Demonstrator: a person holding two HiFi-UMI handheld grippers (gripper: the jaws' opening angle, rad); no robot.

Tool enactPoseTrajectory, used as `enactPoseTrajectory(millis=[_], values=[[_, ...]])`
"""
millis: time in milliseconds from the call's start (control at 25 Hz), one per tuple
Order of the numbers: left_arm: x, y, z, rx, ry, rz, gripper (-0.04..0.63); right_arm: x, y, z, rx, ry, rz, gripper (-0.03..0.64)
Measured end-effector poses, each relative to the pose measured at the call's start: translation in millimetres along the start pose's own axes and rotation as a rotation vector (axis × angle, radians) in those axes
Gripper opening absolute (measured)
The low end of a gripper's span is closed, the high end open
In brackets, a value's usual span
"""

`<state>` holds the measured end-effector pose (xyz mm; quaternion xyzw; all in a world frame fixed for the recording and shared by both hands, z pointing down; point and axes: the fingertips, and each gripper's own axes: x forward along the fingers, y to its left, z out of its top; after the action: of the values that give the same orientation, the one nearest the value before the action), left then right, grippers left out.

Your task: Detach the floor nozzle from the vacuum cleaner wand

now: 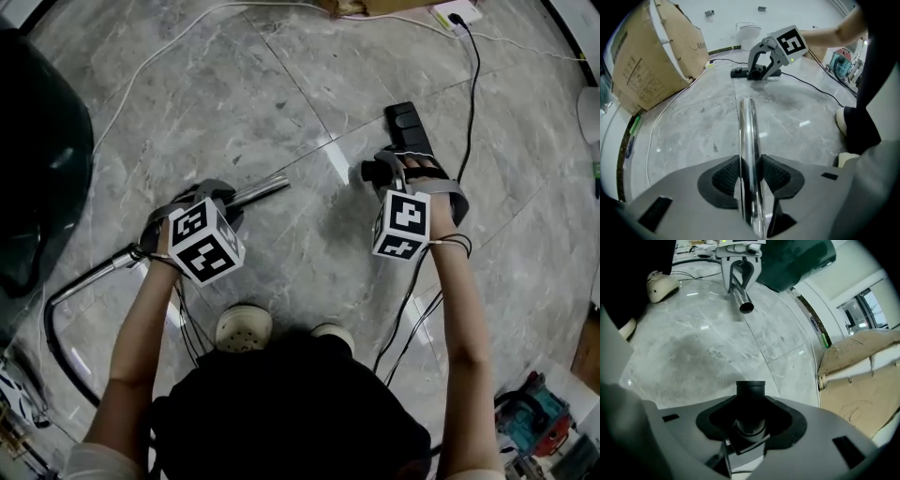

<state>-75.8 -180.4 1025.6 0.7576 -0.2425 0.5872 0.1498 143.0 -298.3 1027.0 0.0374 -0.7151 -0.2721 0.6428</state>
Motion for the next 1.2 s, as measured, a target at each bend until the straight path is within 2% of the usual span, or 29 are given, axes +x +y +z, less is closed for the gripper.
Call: enactPoseTrajectory(millis=[240,440,520,560,600,720,840,920,1040,1080,1120,1160,1200], values=[[13.7,7.3,-3.0,0.011,0.007,0.044,0.161,2.8,-2.8,-0.9,0.016,0.005,-0.014,0.184],[17.5,11.3,-4.0,0.034,0.004,0.078,0.163,10.0,6.4,-3.9,-0.041,0.033,0.01,0.188],[14.2,7.5,-0.4,0.04,-0.025,0.076,0.183,10.7,10.6,-4.8,-0.018,0.021,0.032,0.237],[10.6,4.7,3.0,0.024,-0.055,0.062,0.214,8.1,10.2,-3.3,0.019,-0.005,0.033,0.264],[5.2,1.9,7.5,-0.005,-0.095,0.044,0.241,3.1,7.8,-0.6,0.069,-0.042,0.026,0.273],[-20.2,1.5,26.3,-0.118,-0.257,0.009,0.25,-23.7,-6.8,8.9,0.255,-0.174,-0.017,0.281],[-53.1,19.2,48.4,-0.216,-0.432,0.046,0.249,-60.1,-27.2,15.4,0.477,-0.334,-0.072,0.281],[-72.8,31.1,65.2,-0.28,-0.573,0.06,0.247,-84.2,-39.9,16.8,0.665,-0.474,-0.107,0.281],[-91.4,41.4,87.8,-0.375,-0.769,0.042,0.237,-112.9,-51.8,14.3,0.981,-0.72,-0.135,0.279],[-95.6,45.2,93.2,-0.411,-0.819,0.047,0.194,-120.1,-54.5,10.8,1.093,-0.8,-0.147,0.275],[-99.3,49.1,97.9,-0.446,-0.865,0.055,0.113,-125.7,-56.6,4.6,1.204,-0.87,-0.172,0.228],[-102.3,52.3,102.2,-0.475,-0.906,0.061,0.036,-129.5,-57.8,-3.3,1.306,-0.924,-0.206,0.095],[-104.7,54.1,106.4,-0.496,-0.942,0.062,0.011,-131.9,-57.7,-10.5,1.389,-0.963,-0.237,0.025]])
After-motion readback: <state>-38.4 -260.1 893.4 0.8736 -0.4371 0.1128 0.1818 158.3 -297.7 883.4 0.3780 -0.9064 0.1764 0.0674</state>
